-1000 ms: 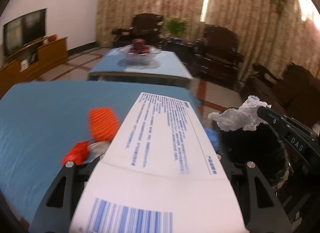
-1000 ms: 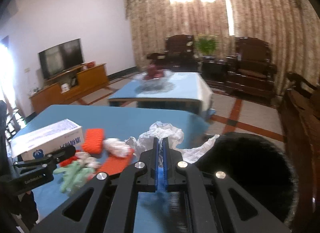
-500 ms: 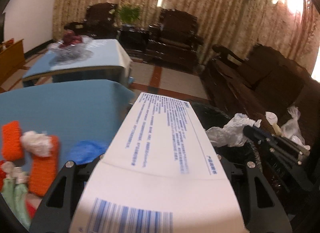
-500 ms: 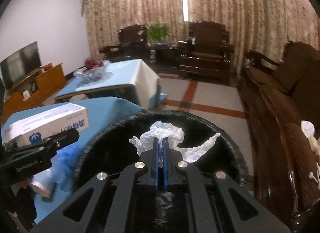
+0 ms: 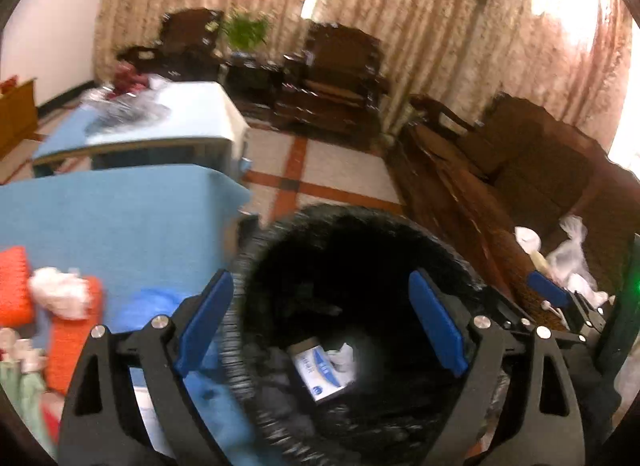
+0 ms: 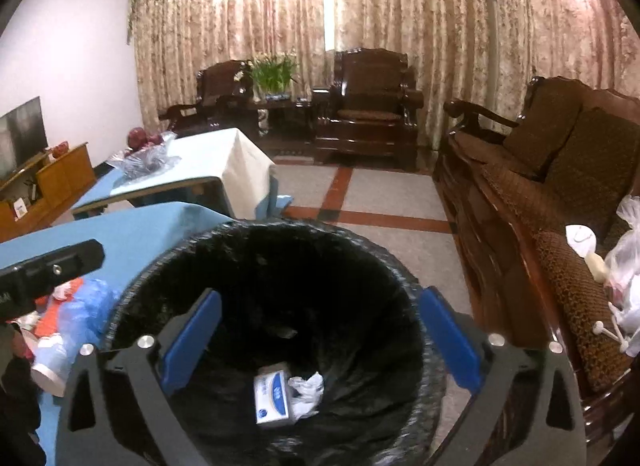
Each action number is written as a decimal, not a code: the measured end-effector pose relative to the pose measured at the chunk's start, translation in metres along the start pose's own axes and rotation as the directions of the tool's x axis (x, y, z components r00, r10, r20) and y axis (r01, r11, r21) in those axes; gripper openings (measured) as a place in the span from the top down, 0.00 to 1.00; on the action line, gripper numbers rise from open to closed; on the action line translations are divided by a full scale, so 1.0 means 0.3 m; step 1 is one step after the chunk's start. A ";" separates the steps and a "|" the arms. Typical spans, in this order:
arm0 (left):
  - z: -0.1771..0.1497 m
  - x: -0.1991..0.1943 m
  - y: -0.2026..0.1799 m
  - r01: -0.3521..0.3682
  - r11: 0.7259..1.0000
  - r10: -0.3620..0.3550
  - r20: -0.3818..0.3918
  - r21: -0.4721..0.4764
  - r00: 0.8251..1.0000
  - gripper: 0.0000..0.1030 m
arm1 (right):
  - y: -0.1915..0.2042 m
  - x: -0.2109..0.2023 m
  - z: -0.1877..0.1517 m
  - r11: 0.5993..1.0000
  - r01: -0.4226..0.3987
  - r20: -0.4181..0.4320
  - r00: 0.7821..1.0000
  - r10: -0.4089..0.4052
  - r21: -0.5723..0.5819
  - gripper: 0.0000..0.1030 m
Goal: Collect trash
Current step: 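Carry box and wrap over the black bin while opening both tools to drop them, then grasp one green glove with the right tool while the left tool grasps the other glove, then carry both green gloves over the black bin while opening both tools to release them, then grasp the red paper packet with the left tool while the right tool grasps the white paper cup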
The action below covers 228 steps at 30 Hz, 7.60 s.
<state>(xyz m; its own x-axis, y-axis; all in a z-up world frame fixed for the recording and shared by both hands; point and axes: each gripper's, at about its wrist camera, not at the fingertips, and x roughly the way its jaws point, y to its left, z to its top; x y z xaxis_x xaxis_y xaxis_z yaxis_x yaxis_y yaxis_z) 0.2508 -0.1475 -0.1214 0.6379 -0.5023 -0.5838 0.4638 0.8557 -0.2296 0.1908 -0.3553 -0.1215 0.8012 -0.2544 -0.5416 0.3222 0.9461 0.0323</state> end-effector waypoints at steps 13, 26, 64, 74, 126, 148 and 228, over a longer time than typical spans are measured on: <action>-0.109 -0.438 0.374 -0.346 0.937 0.349 0.089 -0.052 0.933 0.15 | 0.468 -0.112 -0.008 0.960 -0.262 0.032 0.963 0.266 -0.104 0.06; -0.282 -0.653 0.759 -0.541 0.827 0.546 -0.011 -0.154 0.838 0.17 | 0.948 -0.157 -0.130 0.857 -0.460 -0.064 0.887 0.458 -0.232 0.19; -0.408 -0.669 0.916 -0.559 0.795 0.556 -0.085 -0.236 0.827 0.23 | 1.261 -0.076 -0.369 0.740 -0.495 -0.314 0.867 0.387 -0.455 0.71; -0.398 -0.577 0.862 -0.504 0.836 0.496 -0.095 -0.218 0.863 0.23 | 1.181 -0.049 -0.300 0.781 -0.520 -0.291 0.851 0.437 -0.347 0.94; -0.151 -0.699 0.604 -0.316 0.925 0.337 0.069 -0.212 0.939 0.88 | 0.978 -0.298 0.001 0.802 -0.507 -0.026 0.850 0.527 -0.315 0.94; 0.020 -0.326 0.094 -0.060 0.998 0.060 0.088 -0.008 0.994 0.88 | 0.331 -0.270 0.111 0.960 -0.215 0.089 0.968 0.234 -0.181 0.95; -0.367 -0.478 0.679 -0.354 0.920 0.350 -0.055 -0.169 0.935 0.23 | 0.855 -0.018 -0.383 0.891 -0.403 -0.283 0.897 0.340 -0.207 0.42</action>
<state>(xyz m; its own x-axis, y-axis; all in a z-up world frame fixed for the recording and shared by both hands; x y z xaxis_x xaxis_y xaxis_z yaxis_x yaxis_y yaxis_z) 0.1861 0.1127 -0.1703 0.7251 -0.1635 -0.6690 0.0966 0.9859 -0.1363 0.2113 -0.0882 -0.2069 0.6855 0.1502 -0.7124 -0.1404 0.9874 0.0730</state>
